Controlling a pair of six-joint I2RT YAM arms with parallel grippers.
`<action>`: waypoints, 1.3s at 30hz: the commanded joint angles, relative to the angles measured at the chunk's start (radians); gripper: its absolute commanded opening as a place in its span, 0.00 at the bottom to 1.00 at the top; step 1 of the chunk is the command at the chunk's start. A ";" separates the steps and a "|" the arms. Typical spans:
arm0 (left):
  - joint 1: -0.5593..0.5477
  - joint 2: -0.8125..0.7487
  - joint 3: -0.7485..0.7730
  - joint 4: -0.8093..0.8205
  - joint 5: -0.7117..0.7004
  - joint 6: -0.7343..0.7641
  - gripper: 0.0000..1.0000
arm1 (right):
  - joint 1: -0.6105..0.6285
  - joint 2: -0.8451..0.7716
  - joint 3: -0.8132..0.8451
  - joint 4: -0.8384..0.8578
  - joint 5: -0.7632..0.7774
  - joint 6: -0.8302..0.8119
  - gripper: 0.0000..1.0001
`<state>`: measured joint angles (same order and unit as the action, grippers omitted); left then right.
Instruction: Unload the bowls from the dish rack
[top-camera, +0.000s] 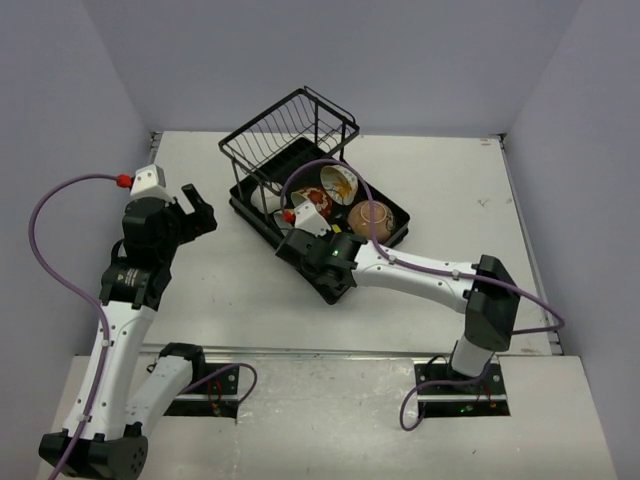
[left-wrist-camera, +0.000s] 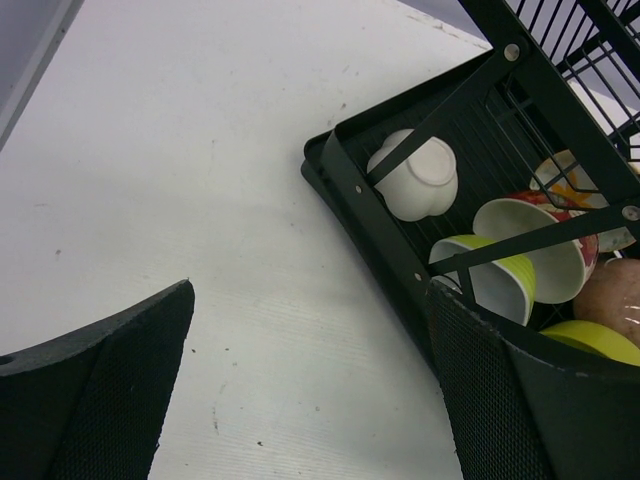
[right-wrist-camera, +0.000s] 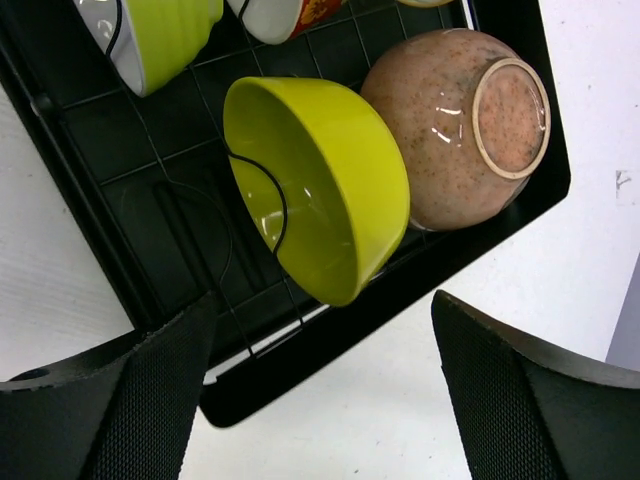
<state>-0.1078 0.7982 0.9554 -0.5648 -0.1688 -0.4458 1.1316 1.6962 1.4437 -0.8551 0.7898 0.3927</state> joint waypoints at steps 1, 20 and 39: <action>-0.006 -0.013 0.005 0.005 0.005 -0.010 0.96 | -0.004 0.037 0.052 0.025 0.088 0.011 0.87; -0.007 -0.008 -0.001 0.017 0.025 -0.011 0.96 | -0.138 0.186 0.056 0.120 0.273 -0.095 0.34; -0.006 -0.090 -0.139 0.100 0.066 -0.071 0.96 | -0.098 0.234 0.222 -0.203 0.413 0.133 0.00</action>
<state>-0.1081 0.7177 0.8196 -0.5179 -0.1295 -0.4881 1.0187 1.9556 1.5852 -0.9184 1.1126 0.3855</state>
